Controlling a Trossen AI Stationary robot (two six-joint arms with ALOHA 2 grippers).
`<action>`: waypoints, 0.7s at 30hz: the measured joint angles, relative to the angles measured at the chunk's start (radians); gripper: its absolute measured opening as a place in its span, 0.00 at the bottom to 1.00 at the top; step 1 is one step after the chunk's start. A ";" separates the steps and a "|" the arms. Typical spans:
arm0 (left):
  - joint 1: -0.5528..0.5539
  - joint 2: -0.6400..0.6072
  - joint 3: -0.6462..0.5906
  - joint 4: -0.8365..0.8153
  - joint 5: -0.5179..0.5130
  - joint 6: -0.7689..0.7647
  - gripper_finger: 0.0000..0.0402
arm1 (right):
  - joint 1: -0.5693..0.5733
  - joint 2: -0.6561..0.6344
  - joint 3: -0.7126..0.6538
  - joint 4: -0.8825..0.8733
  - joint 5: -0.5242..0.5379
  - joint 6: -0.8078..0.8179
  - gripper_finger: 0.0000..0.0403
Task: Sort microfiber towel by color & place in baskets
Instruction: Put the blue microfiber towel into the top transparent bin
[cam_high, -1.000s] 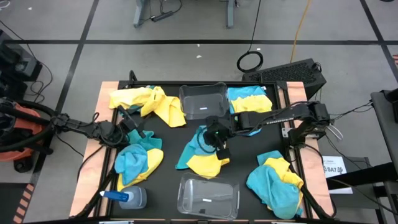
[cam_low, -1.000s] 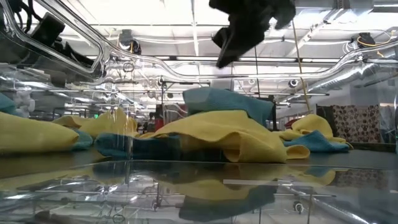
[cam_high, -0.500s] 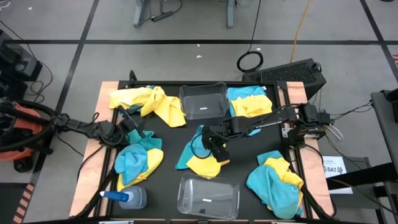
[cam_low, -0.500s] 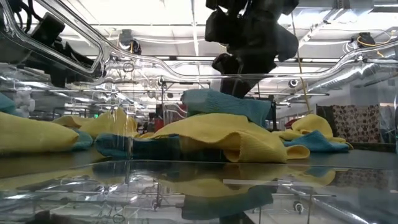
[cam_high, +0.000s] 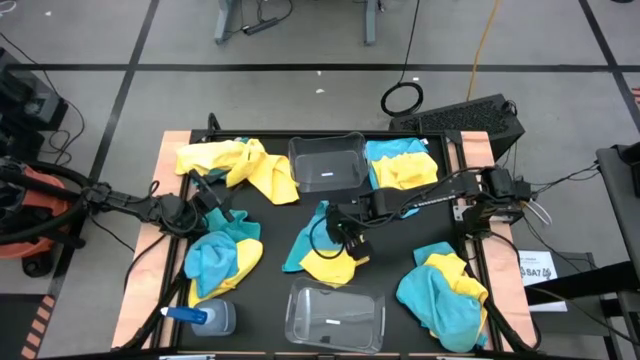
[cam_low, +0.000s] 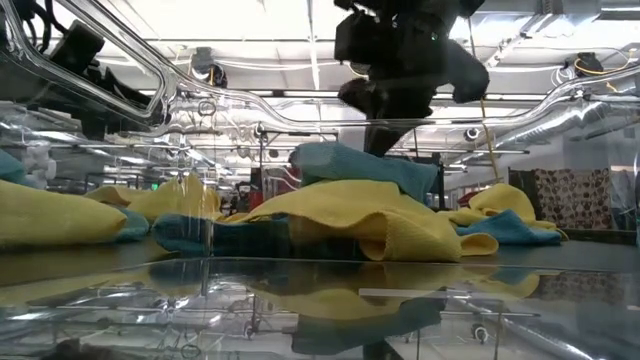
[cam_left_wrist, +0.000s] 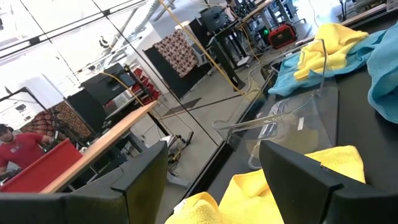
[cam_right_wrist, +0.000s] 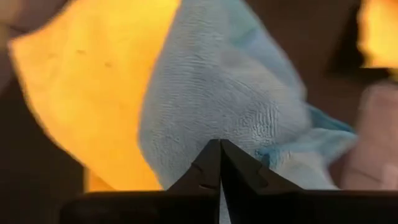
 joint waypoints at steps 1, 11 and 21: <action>0.000 0.000 0.000 0.000 0.000 0.000 0.65 | 0.000 -0.015 0.000 0.000 0.013 0.004 0.01; 0.000 0.000 0.000 0.000 0.000 0.000 0.65 | -0.026 -0.069 0.000 0.008 -0.022 0.076 0.24; 0.000 0.000 0.000 0.000 0.000 0.000 0.65 | -0.041 0.021 0.000 0.011 0.062 0.114 0.69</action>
